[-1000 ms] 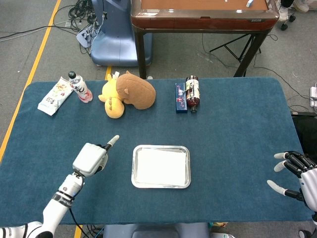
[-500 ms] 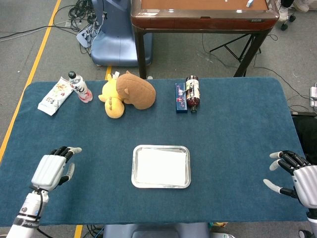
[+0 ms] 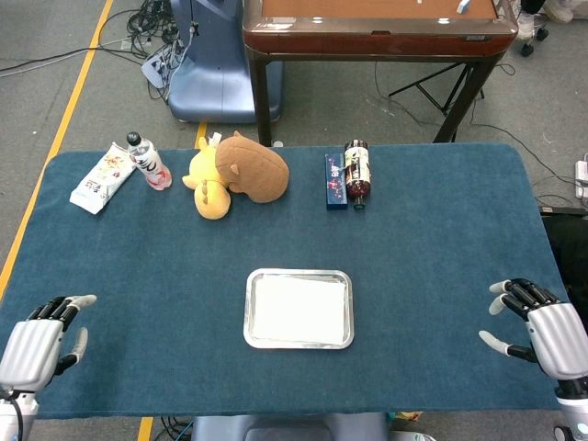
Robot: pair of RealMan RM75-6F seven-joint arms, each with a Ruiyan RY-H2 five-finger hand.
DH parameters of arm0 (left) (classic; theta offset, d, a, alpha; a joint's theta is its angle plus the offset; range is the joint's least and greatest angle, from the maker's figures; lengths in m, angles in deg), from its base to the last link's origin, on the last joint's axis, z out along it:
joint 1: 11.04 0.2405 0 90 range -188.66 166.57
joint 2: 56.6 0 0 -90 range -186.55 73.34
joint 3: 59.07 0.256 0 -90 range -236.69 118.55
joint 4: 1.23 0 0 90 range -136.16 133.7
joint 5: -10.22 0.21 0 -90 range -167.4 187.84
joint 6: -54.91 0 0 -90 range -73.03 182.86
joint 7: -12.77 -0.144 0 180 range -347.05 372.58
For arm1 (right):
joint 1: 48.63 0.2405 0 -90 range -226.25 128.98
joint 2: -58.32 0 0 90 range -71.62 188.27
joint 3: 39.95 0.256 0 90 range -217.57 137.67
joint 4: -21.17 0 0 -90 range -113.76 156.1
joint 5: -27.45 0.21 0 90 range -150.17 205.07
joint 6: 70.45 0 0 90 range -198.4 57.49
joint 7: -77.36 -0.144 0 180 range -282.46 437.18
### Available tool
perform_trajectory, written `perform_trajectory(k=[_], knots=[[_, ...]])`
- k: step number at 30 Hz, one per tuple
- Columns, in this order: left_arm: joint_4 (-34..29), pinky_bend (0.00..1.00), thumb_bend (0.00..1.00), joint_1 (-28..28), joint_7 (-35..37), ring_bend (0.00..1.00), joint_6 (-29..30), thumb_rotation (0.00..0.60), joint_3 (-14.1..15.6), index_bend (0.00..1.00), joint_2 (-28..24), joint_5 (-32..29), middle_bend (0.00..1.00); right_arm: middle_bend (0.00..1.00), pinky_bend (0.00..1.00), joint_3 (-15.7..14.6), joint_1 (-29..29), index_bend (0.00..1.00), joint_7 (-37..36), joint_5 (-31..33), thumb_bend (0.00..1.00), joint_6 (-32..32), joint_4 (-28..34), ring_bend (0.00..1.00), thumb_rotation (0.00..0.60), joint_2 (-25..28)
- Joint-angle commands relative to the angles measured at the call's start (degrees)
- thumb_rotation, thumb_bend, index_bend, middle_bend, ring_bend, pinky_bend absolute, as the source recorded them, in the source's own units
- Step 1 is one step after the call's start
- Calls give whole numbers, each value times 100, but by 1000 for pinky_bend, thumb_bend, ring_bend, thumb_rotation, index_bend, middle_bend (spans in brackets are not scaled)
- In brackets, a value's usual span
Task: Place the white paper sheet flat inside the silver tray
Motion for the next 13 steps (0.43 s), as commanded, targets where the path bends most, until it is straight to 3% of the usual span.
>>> perform_trajectory(k=[1,8,13], knots=[[231,283,513,202,302,225,194,600,-5,271,107,103,298,377,438,14,14,552,42,49,64,41,2,275,600,-34],[312,282,509,356,779,225,299,600,-74,272,-47,356,298,377,438,37,135,552,136,199,64,327,-39,275,600,-106],[333,281,509,392,723,225,182,600,-125,271,-82,331,298,377,438,0,212,551,204,223,65,520,-23,275,600,-128]])
